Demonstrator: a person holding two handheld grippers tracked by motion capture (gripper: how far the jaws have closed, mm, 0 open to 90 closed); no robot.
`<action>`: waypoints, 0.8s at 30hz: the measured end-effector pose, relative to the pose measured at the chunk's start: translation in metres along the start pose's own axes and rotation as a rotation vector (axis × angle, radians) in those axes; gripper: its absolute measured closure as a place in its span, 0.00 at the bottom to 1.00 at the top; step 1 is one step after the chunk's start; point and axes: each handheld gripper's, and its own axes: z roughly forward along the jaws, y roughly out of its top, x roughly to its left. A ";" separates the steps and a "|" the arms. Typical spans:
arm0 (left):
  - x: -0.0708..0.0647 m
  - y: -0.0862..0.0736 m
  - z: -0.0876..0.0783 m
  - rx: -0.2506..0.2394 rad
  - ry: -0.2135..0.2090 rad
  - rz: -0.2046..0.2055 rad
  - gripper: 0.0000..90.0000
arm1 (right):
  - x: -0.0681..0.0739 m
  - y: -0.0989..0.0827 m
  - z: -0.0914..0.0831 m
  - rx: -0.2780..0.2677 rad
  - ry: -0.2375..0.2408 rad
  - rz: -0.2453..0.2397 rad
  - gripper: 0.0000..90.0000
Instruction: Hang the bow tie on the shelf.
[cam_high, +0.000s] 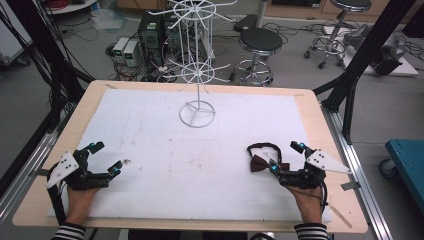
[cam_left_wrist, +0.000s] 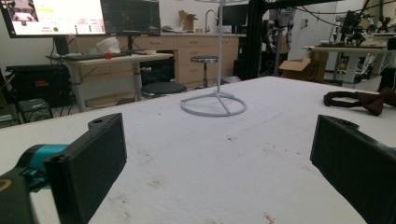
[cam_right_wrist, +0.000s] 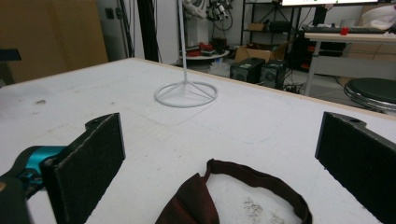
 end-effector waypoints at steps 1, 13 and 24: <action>0.000 0.000 0.000 0.000 0.000 0.000 0.05 | 0.000 0.000 0.000 0.000 0.000 0.000 0.01; 0.000 0.000 0.000 0.000 -0.001 0.001 0.05 | -0.016 0.028 0.004 0.175 0.086 -0.079 0.01; 0.000 0.000 0.000 0.000 -0.002 0.001 0.05 | -0.023 0.041 0.022 0.397 0.189 -0.192 0.01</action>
